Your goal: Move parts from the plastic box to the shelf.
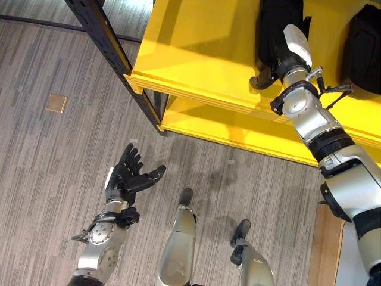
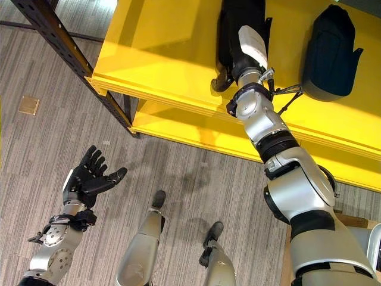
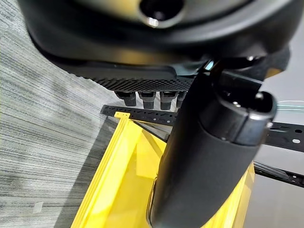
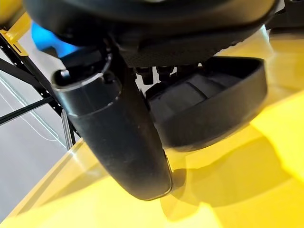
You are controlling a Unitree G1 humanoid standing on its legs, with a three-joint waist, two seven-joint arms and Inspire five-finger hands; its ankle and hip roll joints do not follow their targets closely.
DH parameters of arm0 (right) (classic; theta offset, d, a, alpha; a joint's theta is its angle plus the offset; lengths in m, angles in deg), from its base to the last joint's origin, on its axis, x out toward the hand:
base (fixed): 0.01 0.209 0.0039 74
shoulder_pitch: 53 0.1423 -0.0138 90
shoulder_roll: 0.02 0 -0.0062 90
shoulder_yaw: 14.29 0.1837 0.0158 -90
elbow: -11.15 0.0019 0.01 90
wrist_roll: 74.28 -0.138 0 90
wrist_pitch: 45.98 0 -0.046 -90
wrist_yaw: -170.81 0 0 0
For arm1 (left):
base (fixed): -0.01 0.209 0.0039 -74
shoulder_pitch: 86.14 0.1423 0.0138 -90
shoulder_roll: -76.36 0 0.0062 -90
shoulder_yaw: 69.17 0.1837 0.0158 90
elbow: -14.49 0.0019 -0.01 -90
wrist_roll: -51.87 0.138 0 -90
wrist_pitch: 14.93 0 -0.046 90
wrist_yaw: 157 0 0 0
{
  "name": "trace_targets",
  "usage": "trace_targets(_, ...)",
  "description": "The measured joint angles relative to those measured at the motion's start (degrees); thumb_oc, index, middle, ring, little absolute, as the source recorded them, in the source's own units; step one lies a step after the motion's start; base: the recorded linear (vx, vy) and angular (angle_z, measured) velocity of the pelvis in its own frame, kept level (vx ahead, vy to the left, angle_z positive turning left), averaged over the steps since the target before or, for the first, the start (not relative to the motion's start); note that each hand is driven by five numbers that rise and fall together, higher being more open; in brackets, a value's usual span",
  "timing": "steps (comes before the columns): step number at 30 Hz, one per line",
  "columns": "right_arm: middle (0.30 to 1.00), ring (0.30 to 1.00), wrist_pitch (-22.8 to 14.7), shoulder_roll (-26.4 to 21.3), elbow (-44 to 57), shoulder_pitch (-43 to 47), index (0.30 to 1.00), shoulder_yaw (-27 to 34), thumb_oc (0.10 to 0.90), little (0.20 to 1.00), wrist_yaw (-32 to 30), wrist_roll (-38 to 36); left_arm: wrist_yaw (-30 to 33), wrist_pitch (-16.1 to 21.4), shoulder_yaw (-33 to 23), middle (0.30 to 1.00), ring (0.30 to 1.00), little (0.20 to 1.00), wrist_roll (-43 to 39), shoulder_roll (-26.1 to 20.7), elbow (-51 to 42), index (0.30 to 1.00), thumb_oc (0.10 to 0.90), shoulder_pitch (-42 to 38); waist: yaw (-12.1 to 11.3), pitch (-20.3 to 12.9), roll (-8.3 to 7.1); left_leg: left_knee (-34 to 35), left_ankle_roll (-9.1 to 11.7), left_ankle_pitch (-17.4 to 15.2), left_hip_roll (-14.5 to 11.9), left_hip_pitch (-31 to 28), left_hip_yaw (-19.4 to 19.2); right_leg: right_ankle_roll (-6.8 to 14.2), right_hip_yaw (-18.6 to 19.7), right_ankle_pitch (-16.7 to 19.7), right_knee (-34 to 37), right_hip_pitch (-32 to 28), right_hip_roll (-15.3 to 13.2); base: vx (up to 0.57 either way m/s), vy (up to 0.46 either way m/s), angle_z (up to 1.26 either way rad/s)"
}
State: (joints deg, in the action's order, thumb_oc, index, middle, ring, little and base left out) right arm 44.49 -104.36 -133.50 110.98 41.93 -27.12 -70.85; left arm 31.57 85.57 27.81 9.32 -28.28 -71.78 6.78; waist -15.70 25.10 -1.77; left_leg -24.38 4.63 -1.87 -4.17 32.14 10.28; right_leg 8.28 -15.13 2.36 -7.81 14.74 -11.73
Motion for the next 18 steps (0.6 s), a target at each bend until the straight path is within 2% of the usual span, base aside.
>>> trace_targets(10, 1.000, 1.000, 0.04, 3.92, -1.99, -0.64, 1.000, 5.26, 0.900, 1.000, -1.16, -7.08, 0.10, -0.01, 0.11, 1.000, 1.000, 1.000, 0.01, 0.00, 0.00, 1.000, 0.900, 0.03, 0.98, -0.04, -0.08, -0.66, -0.11, 0.04, 0.04, 0.75, -0.09, -0.24, 0.08, 0.70, 0.79, 0.17, 0.07, 0.00, 0.000, 0.00)
trace_targets(18, 1.000, 1.000, -1.16, 5.26, -1.90, -0.86, 1.000, 7.17, 0.900, 1.000, -2.14, -11.68, 0.97, -0.01, 0.12, 1.000, 1.000, 1.000, 0.01, 0.00, 0.00, 1.000, 0.900, 0.00, 1.28, -0.08, -0.14, -0.63, -0.11, 0.03, 0.05, 0.79, -0.09, -0.23, 0.06, 0.70, 0.85, 0.17, 0.07, 0.00, 0.000, 0.00)
